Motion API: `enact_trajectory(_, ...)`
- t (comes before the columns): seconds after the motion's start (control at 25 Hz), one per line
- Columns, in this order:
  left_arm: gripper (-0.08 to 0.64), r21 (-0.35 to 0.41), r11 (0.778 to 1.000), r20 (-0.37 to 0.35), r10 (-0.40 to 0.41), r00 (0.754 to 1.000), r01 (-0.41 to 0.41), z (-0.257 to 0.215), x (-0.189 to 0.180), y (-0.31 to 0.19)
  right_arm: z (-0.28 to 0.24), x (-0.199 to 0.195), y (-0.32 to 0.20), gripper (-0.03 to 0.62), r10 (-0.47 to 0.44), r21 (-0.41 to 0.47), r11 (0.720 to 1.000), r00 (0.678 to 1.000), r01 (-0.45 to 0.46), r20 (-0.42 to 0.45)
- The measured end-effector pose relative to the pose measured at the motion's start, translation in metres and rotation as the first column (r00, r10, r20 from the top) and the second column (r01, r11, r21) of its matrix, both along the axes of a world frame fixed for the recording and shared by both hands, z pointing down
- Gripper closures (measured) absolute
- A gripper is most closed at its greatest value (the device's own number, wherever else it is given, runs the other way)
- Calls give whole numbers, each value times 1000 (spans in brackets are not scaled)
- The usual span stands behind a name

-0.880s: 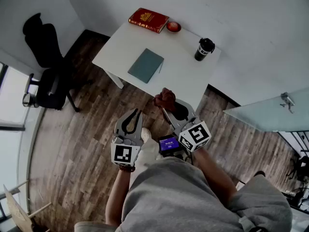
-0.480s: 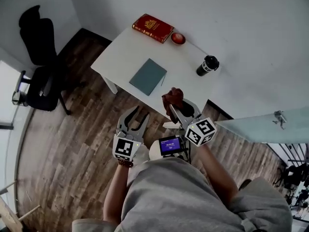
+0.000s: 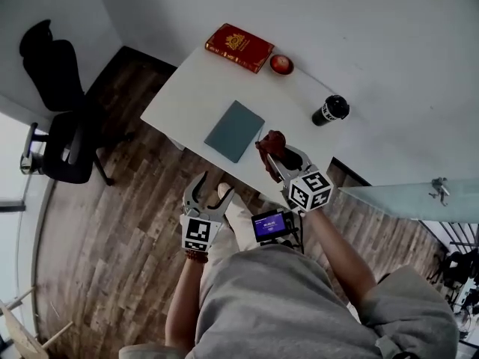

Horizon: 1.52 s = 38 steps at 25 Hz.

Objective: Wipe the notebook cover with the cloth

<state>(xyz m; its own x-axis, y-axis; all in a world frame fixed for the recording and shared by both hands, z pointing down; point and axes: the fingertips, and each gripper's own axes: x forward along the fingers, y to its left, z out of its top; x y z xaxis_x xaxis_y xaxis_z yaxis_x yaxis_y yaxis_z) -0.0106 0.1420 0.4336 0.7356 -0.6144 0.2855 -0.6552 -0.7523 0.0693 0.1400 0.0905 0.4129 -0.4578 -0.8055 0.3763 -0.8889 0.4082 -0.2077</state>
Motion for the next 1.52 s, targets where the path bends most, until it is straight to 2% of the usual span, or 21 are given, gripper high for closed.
enact_trajectory(0.28,123,26,1000,173,10,985,-15,34,18,-57,33,23,-85,466,-1,12,1000,1000,1,9)
enact_trajectory(0.56,86,-47,989,254,144,956,-137,85,43,-94,89,23,-155,466,-57,-74,995,997,61,54)
enact_trajectory(0.76,80,-139,980,268,174,948,-140,122,47,-103,139,3,-185,465,-155,-164,975,988,150,-20)
enact_trajectory(0.96,80,-191,976,255,155,955,-107,152,39,-113,180,-10,-221,459,-222,-226,954,971,197,-88)
enact_trajectory(1.08,80,-212,973,241,144,960,-92,170,33,-118,205,-11,-231,432,-233,-283,940,965,192,-118)
enact_trajectory(1.16,80,-233,969,239,144,960,-88,182,32,-118,215,-7,-229,387,-242,-313,931,959,186,-149)
enact_trajectory(1.24,80,-254,963,240,151,959,-88,196,31,-120,212,-2,-230,355,-257,-315,928,953,197,-160)
enact_trajectory(1.4,78,-270,959,242,159,957,-91,210,28,-119,189,0,-230,353,-283,-265,932,953,246,-108)
enact_trajectory(1.52,70,-266,961,243,143,960,-76,212,27,-121,192,-3,-236,360,-327,-256,925,933,282,-154)
